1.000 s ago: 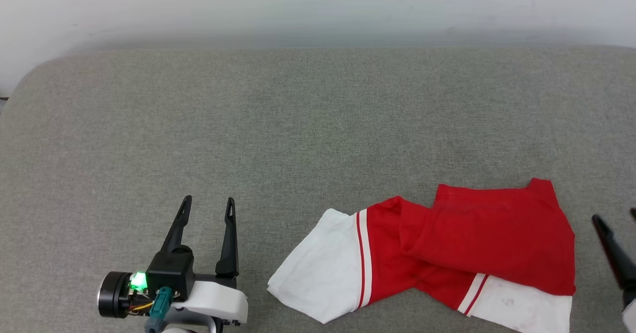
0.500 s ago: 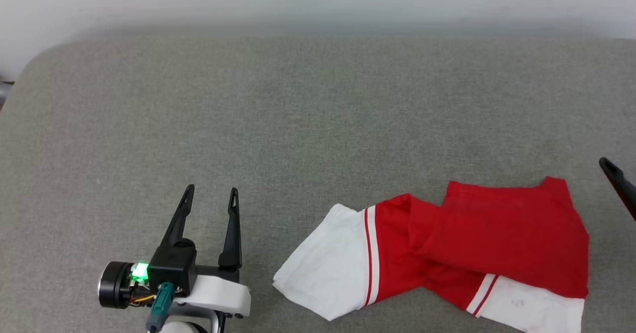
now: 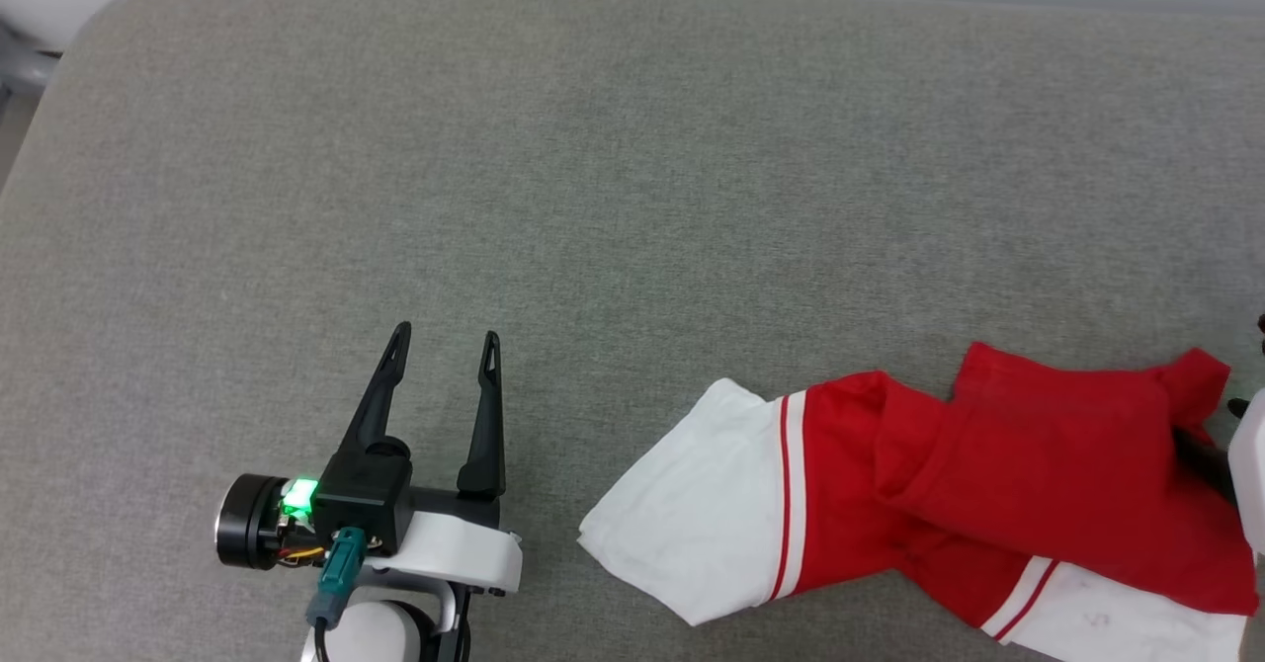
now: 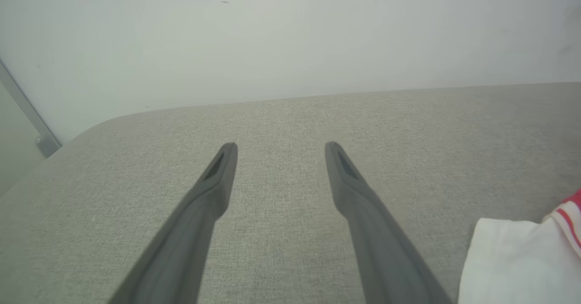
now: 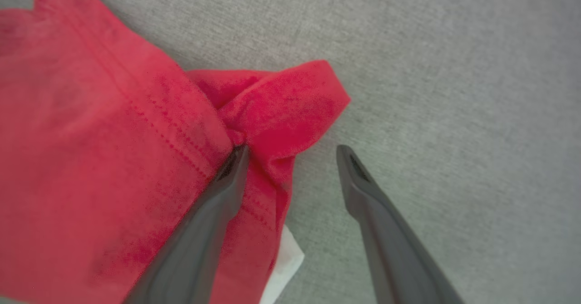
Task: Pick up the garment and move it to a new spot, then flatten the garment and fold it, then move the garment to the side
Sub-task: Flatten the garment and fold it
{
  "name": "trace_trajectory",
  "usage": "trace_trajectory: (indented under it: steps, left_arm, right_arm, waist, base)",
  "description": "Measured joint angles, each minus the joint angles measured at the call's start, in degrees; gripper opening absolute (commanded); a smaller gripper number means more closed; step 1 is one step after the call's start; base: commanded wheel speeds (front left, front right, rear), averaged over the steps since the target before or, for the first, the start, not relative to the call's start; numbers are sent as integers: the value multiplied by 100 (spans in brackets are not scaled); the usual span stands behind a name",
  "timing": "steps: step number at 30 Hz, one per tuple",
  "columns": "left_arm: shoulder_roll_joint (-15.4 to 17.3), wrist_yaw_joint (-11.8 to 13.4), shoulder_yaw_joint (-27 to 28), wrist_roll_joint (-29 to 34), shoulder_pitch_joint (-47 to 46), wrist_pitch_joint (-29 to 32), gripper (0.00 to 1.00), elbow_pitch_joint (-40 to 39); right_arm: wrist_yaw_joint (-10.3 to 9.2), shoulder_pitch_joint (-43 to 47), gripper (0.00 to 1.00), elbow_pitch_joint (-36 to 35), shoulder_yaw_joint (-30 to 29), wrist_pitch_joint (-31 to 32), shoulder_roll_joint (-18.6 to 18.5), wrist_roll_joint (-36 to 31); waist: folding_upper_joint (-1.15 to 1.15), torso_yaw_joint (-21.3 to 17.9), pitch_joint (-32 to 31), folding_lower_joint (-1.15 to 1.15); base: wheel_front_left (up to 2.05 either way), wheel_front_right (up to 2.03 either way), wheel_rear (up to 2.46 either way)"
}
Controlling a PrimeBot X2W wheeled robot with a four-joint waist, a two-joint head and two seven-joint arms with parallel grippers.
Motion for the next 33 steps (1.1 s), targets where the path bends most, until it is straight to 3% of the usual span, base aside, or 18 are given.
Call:
trace_trajectory:
  steps: [4, 5, 7, 14, 21, 26, 33]
  left_arm:
    - [-3, 34, -5, -2, -33, 0, 100, 5]
    - [-3, 35, 1, -3, -35, 0, 100, 10]
    - [-7, 42, 5, -7, -39, 0, 100, 10]
    - [-9, 57, 10, -1, -45, 0, 100, 14]
    - [-11, 58, -99, -22, -120, 0, 100, 9]
    - [-12, 74, -172, -105, -190, 0, 100, 11]
    - [-14, 110, -238, -154, -275, 0, 100, 9]
  right_arm:
    - [-3, -152, 100, 312, 397, -8, 49, 70]
    - [-3, -184, 76, 385, 423, -45, 48, 156]
    - [-2, -268, 0, 423, 539, -294, 25, 156]
    - [2, -709, 0, 290, 632, -1106, -56, 218]
    - [1, -1496, 0, 80, 757, -1095, -77, 172]
    - [1, -2130, 0, 612, 1013, -1002, 466, 98]
    - [0, -2629, 0, 2013, 1588, -1051, 1198, -7]
  waist:
    - [0, 104, 114, 0]
    - [0, 113, 127, 0]
    - [0, 107, 132, -1]
    - [0, 27, 62, 0]
    - [0, 115, 115, -1]
    - [0, 245, 220, 0]
    - [0, 409, 349, 0]
  base:
    - [0, 0, 0]
    - [0, 0, 0]
    - [0, 0, 0]
    - [0, 0, 0]
    - [0, 0, 0]
    - [0, 0, 0]
    - [0, 0, 0]
